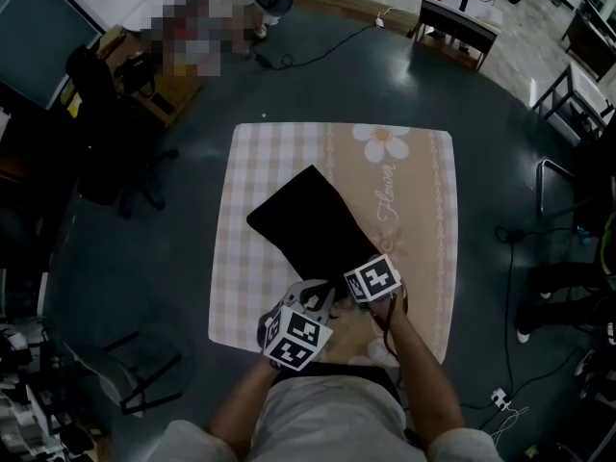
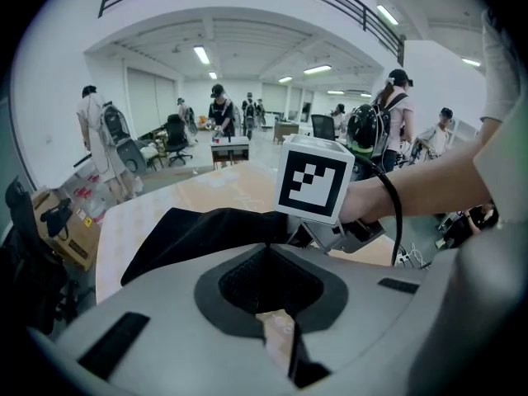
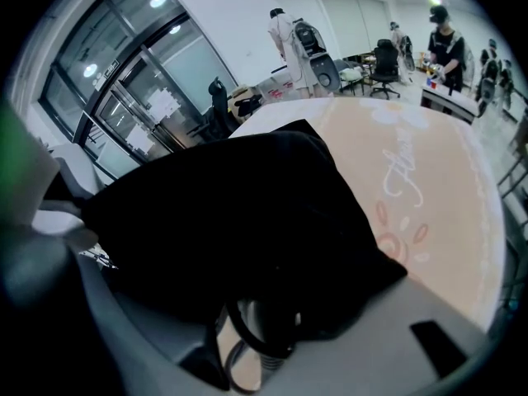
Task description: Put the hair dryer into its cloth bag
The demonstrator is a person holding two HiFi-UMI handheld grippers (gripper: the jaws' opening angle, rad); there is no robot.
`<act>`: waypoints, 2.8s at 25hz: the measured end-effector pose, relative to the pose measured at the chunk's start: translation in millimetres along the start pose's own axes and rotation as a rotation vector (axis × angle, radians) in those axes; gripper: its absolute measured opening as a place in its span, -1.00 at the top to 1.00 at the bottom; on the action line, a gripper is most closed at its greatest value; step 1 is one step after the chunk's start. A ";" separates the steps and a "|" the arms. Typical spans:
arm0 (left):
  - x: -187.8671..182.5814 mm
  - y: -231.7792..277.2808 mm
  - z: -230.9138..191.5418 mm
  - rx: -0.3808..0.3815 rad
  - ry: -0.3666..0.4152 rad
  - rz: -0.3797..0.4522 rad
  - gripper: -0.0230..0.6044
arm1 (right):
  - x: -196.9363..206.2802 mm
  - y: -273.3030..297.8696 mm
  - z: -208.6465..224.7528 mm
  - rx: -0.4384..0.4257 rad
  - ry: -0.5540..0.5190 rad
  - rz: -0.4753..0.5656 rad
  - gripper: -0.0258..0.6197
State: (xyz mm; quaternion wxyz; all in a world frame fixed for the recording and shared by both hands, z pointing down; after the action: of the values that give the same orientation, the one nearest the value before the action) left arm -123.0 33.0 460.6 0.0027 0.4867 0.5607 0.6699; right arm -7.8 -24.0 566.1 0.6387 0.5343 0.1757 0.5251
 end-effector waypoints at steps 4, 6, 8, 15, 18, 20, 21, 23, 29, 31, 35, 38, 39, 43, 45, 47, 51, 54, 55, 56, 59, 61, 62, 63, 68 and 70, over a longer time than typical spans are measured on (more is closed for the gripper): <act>-1.2 -1.5 0.4 -0.001 0.003 -0.006 0.88 | -2.0 -0.1 -0.5 0.003 0.006 0.010 0.22; -1.5 -2.1 1.1 -0.001 0.006 -0.010 0.88 | -2.7 1.5 -0.9 0.000 0.012 0.020 0.22; -1.6 -1.7 2.4 0.001 0.007 -0.011 0.88 | -2.9 2.4 -0.5 0.000 0.016 0.023 0.22; -1.3 -0.1 3.8 0.007 0.009 -0.015 0.88 | -7.2 4.4 0.6 0.005 0.015 0.020 0.22; -2.5 0.7 3.8 0.006 0.011 -0.016 0.88 | -8.9 5.7 1.7 0.004 0.012 0.017 0.22; -2.7 1.6 2.7 0.006 0.009 -0.017 0.88 | -10.8 6.7 1.9 0.001 0.010 0.014 0.22; -2.5 1.9 1.9 0.006 0.008 -0.018 0.87 | -11.7 7.2 1.8 -0.001 0.010 0.011 0.22; -2.1 2.1 0.7 0.006 0.006 -0.019 0.88 | -13.6 7.3 1.4 -0.007 0.010 0.009 0.22; -2.9 1.3 -0.2 0.003 0.004 -0.017 0.88 | -20.8 1.7 -1.0 -0.024 0.011 0.017 0.22; -3.0 0.7 0.2 0.001 0.007 -0.015 0.88 | -23.2 1.1 -2.0 -0.026 0.006 0.027 0.22; -4.2 -0.3 0.1 0.002 0.001 -0.009 0.88 | -26.0 1.0 -3.2 -0.045 0.022 0.038 0.22; -3.0 -0.5 0.2 0.005 -0.004 -0.012 0.87 | -24.5 4.7 -3.4 -0.041 0.033 0.041 0.22; -2.4 -0.7 0.1 0.006 -0.006 -0.013 0.88 | -24.3 6.2 -3.4 -0.038 0.033 0.042 0.22; -0.5 -0.5 -0.8 0.009 -0.014 -0.015 0.88 | -24.6 11.3 -2.9 -0.031 0.037 0.041 0.22; 0.2 0.4 -1.9 0.011 -0.016 -0.017 0.88 | -25.0 13.1 -2.5 -0.030 0.043 0.043 0.22; 1.0 1.4 -3.4 0.012 -0.018 -0.019 0.88 | -25.9 15.3 -2.2 -0.029 0.048 0.046 0.22; 1.2 3.0 -6.5 0.014 -0.020 -0.021 0.88 | -29.5 19.9 -1.0 -0.027 0.046 0.048 0.22; 1.5 4.3 -8.2 0.013 -0.025 -0.022 0.88 | -32.3 22.3 -0.6 -0.023 0.044 0.047 0.21; 1.2 4.7 -8.8 0.013 -0.025 -0.023 0.88 | -33.4 23.1 -0.4 -0.022 0.044 0.049 0.21; 0.7 5.0 -9.3 0.013 -0.025 -0.024 0.88 | -34.6 23.7 -0.2 -0.020 0.044 0.052 0.21; -0.6 5.5 -10.8 0.014 -0.027 -0.025 0.88 | -37.8 24.4 0.0 -0.019 0.043 0.053 0.21; -0.6 5.4 -11.3 0.013 -0.032 -0.026 0.88 | -38.9 25.3 0.0 -0.020 0.041 0.052 0.21; -0.3 5.4 -11.7 0.013 -0.034 -0.026 0.88 | -39.4 25.7 -0.1 -0.020 0.039 0.051 0.21; -0.1 5.5 -12.2 0.012 -0.035 -0.027 0.88 | -40.0 26.1 -0.2 -0.019 0.038 0.051 0.21; 0.7 6.7 -15.8 0.010 -0.038 -0.028 0.88 | -43.0 29.5 -0.1 -0.015 0.035 0.052 0.21; 1.0 7.1 -16.4 0.008 -0.041 -0.028 0.88 | -43.6 30.6 0.1 -0.014 0.032 0.048 0.21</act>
State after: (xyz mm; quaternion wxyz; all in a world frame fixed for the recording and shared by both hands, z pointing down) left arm -130.4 18.6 468.3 0.0216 0.4923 0.5698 0.6577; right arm -39.4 -65.2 578.0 0.6267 0.5255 0.1693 0.5499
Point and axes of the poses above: the fingertips, and each gripper's own axes: y forward along the fingers, z to its right, x out of its underside, the point moved 9 cm from there along -y, backward along the fingers, and after that the axes turned 3 degrees about x, right-handed, at the moved point
